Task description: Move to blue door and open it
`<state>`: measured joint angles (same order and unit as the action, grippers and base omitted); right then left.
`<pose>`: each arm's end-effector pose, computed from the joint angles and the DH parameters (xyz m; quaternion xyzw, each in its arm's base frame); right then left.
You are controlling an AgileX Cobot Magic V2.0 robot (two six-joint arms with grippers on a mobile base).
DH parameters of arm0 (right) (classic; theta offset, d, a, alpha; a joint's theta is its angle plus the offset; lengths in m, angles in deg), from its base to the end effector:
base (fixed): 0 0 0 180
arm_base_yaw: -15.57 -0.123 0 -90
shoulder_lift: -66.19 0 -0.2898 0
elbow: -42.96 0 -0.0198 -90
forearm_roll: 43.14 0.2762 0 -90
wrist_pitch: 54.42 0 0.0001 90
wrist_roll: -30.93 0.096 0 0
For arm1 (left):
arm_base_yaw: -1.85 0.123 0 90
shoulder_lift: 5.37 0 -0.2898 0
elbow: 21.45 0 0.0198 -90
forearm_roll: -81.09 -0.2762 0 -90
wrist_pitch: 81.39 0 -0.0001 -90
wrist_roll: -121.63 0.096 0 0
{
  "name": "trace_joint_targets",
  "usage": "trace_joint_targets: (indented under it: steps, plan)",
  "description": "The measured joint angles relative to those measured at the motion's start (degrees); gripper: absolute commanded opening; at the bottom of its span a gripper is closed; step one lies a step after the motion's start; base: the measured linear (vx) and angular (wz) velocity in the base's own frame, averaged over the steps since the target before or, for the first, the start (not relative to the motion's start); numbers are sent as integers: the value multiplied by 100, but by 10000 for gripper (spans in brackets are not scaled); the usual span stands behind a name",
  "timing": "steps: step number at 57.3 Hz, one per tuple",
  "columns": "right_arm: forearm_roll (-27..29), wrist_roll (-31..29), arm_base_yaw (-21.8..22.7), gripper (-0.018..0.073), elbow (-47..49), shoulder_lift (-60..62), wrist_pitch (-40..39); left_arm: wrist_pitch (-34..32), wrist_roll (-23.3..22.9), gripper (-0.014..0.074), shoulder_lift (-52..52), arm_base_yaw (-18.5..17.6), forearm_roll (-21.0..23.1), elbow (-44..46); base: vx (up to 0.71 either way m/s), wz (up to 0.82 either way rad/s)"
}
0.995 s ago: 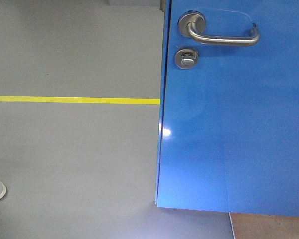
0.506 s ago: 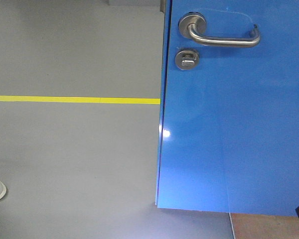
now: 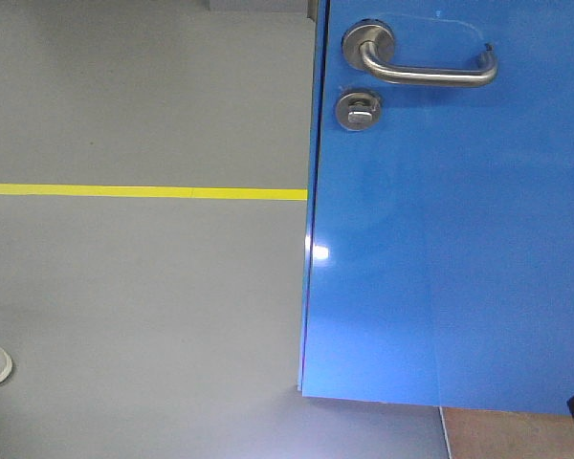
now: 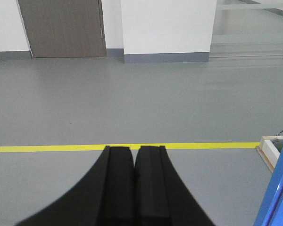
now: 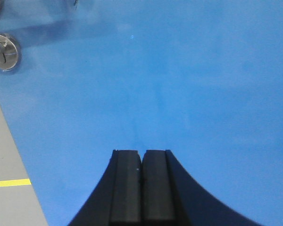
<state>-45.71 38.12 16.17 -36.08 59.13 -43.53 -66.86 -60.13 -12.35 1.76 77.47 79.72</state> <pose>0.0819 -0.0017 0.1854 0.0372 0.7479 0.0203 0.6624 0.0808 0.0014 0.1809 0.0072 0.7678 0.0153 0.6405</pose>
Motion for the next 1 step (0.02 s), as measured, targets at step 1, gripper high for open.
trace_joint_targets:
  steps: [1]
  plan:
    - [0, 0, 0, 12, 0, 0, 0, 0, 0, 73, 0, 0, 0, 0, 0, 0]
